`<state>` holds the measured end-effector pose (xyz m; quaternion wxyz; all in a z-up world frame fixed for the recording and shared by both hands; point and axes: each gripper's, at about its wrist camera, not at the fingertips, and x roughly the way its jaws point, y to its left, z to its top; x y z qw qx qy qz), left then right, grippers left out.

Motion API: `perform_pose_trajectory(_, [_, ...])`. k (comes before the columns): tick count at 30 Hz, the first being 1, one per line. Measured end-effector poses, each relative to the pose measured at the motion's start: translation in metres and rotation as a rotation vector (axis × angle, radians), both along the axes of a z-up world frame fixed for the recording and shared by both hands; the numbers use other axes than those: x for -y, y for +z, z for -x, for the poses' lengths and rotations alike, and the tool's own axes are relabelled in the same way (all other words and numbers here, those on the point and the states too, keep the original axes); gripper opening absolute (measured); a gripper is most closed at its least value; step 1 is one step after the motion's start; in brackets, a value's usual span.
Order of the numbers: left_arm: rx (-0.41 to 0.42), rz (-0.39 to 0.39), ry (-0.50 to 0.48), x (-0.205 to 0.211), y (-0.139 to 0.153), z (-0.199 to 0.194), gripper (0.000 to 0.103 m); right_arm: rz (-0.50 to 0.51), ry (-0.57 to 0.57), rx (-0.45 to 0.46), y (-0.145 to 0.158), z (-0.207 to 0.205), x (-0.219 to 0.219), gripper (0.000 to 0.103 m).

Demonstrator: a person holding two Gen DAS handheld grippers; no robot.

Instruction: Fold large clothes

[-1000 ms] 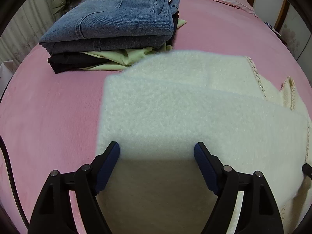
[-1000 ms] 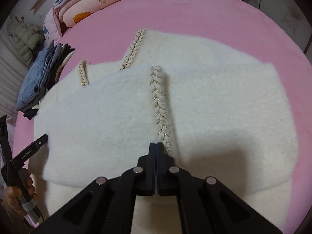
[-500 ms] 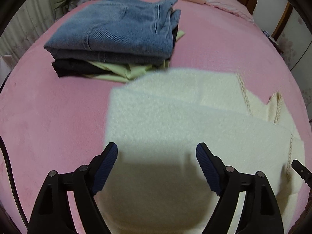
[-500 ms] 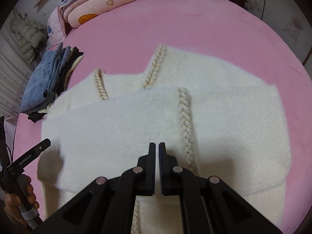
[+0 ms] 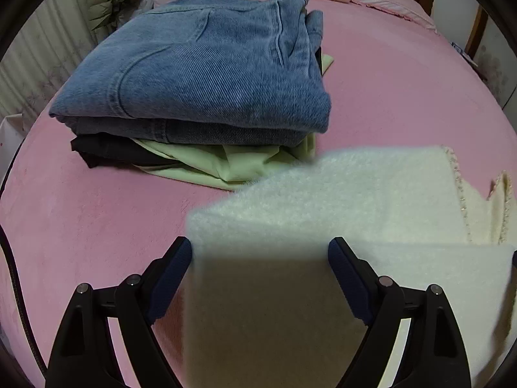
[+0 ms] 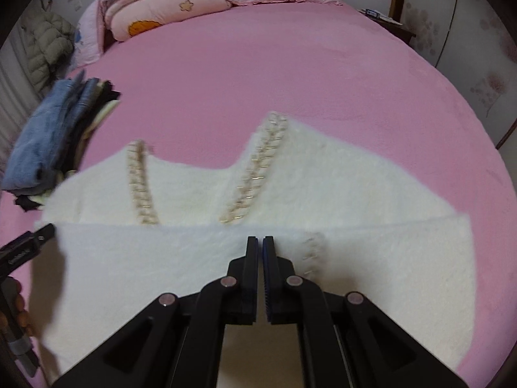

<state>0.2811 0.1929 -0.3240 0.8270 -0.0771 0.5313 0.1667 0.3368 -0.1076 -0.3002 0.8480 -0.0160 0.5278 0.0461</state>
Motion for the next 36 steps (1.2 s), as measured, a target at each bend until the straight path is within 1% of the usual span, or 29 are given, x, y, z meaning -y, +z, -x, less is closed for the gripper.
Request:
perform_pose_trajectory(2, [0.005,-0.03,-0.009,-0.001,-0.007,-0.001,0.096,0.011,-0.009,-0.008,-0.009,-0.004,0.011,0.001])
perform_pose_trajectory(3, [0.012,-0.043,-0.009,-0.003,-0.011,-0.001,0.102,0.004,-0.008,-0.011,-0.011,-0.005,0.015,0.0])
perform_pose_trajectory(4, [0.019,-0.045,-0.006,-0.005,-0.013,0.0,0.103,-0.014,-0.003,-0.01,-0.012,-0.004,0.019,0.0])
perform_pose_trajectory(7, [0.048,0.011,0.014,-0.015,-0.021,0.004,0.103,-0.017,0.011,-0.007,-0.008,0.0,0.024,0.0])
perform_pose_trajectory(9, [0.058,0.03,0.025,-0.019,-0.021,0.005,0.103,-0.044,0.004,-0.023,-0.004,0.003,0.029,0.0])
perform_pose_trajectory(10, [0.058,0.028,0.027,-0.018,-0.02,0.005,0.103,-0.063,-0.007,-0.031,-0.002,0.004,0.033,0.0])
perform_pose_trajectory(11, [0.053,0.025,0.031,-0.018,-0.017,0.005,0.103,-0.073,-0.025,-0.038,0.002,0.006,0.036,0.004])
perform_pose_trajectory(13, [0.047,0.035,0.03,-0.019,-0.008,0.003,0.103,-0.043,-0.073,-0.048,0.01,0.011,0.043,0.005])
perform_pose_trajectory(16, [0.089,0.064,0.019,-0.019,0.02,0.007,0.103,-0.065,-0.105,-0.05,0.025,0.025,0.055,0.005])
perform_pose_trajectory(17, [0.109,0.073,0.003,-0.017,0.036,0.01,0.103,-0.065,-0.118,-0.046,0.035,0.033,0.059,0.005])
perform_pose_trajectory(19, [0.133,0.062,-0.031,-0.011,0.059,0.018,0.103,-0.066,-0.137,-0.032,0.052,0.048,0.068,0.005])
perform_pose_trajectory(21, [0.15,0.019,-0.067,-0.004,0.087,0.028,0.103,-0.074,-0.159,-0.02,0.068,0.062,0.076,0.005])
perform_pose_trajectory(22, [0.159,0.015,-0.09,0.001,0.1,0.034,0.103,-0.085,-0.175,-0.011,0.081,0.073,0.081,0.005])
perform_pose_trajectory(24, [0.168,0.023,-0.123,0.01,0.127,0.047,0.103,-0.096,-0.195,0.001,0.098,0.087,0.086,0.005])
perform_pose_trajectory(25, [0.17,0.049,-0.141,0.015,0.143,0.056,0.103,-0.1,-0.203,0.007,0.108,0.095,0.09,0.005])
perform_pose_trajectory(29, [0.177,0.104,-0.162,0.026,0.178,0.088,0.103,-0.112,-0.224,0.032,0.147,0.131,0.099,0.005])
perform_pose_trajectory(33, [0.186,0.123,-0.168,0.045,0.213,0.116,0.103,-0.128,-0.218,0.076,0.182,0.159,0.1,0.006])
perform_pose_trajectory(36, [0.19,0.129,-0.169,0.06,0.239,0.143,0.103,-0.139,-0.186,0.115,0.208,0.18,0.096,0.007])
